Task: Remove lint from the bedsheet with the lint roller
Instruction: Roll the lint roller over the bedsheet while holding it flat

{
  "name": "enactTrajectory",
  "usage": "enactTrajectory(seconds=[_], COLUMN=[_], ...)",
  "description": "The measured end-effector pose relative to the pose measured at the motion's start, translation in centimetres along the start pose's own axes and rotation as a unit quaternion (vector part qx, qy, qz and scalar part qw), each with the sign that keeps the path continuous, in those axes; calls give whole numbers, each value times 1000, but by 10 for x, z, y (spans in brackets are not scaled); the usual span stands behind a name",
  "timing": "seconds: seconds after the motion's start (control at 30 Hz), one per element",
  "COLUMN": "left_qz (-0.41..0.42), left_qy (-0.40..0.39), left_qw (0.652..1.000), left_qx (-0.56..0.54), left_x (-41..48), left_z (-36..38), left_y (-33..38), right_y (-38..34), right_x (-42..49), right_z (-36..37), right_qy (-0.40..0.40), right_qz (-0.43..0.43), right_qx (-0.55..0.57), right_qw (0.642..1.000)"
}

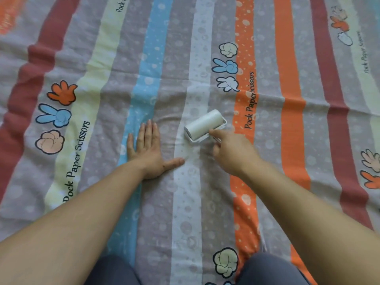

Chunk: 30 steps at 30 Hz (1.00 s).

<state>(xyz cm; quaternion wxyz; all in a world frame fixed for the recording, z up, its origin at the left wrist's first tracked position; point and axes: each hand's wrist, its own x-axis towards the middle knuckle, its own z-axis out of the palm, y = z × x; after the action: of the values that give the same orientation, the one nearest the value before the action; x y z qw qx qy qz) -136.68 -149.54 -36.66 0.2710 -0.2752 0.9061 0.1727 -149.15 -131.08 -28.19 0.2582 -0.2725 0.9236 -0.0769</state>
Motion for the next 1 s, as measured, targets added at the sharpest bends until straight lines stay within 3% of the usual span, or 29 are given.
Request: enactTrajectory(seconds=[0.3,0.57,0.67,0.8,1.0], left_qz=[0,35,42,6,1], left_qy=[13,71,85,90,85], left_qw=[1000,997,995,996,996], left_qx=[7,-6,8,9,-15], left_x=[-8,-30,-31,-18,1], left_z=[-2,0,-4,-11,-11], left_y=[3,-9,-24,-50,-77], right_y=[64,77,49,-17,-85], right_x=[-116,-152,-135,-70,41], right_z=[2,-40,-60,-48,6], right_qy=[-51,-126,-98,15,26], right_qz=[38,82,70,-6,1], right_qx=[-56,-104,-71,3,53], right_qw=[996,983,990,1000,998])
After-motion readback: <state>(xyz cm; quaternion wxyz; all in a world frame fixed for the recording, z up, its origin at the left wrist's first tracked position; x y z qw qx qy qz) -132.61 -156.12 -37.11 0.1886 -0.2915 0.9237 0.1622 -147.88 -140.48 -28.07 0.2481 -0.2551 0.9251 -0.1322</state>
